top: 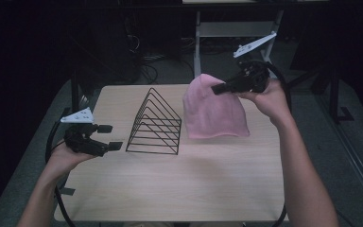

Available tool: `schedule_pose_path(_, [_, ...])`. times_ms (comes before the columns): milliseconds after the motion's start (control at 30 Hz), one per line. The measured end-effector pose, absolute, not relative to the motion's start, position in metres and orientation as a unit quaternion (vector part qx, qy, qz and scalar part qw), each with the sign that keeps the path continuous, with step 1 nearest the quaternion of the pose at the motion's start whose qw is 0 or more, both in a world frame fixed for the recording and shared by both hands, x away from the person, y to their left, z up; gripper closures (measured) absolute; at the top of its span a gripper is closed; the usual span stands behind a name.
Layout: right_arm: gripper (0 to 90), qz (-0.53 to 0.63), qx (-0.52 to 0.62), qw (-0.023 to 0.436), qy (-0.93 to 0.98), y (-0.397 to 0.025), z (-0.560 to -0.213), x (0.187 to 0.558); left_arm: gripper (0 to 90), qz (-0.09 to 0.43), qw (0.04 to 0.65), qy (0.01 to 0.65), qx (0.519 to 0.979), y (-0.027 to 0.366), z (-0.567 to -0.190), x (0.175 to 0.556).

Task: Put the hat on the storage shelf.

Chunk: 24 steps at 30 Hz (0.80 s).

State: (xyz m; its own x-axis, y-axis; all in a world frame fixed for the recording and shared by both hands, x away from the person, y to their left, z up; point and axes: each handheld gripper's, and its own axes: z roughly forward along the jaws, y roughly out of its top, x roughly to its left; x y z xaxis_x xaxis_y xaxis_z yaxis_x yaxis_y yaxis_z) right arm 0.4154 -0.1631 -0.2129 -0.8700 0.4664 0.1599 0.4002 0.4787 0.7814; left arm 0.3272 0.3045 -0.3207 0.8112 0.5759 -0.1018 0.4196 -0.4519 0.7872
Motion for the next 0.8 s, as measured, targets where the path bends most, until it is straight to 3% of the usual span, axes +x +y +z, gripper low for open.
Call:
schedule_pose_path(267, [77.4,0.452,0.199,0.045,0.868,-0.136,-0.188,0.406,17.6,0.086,0.435,0.286,0.849,0.297,-0.311,0.33])
schedule_pose_path(800, [77.3,0.474,0.142,0.014,0.869,-0.095,-0.166,0.398,17.6,0.067,0.448,0.255,0.855,0.279,-0.299,0.332])
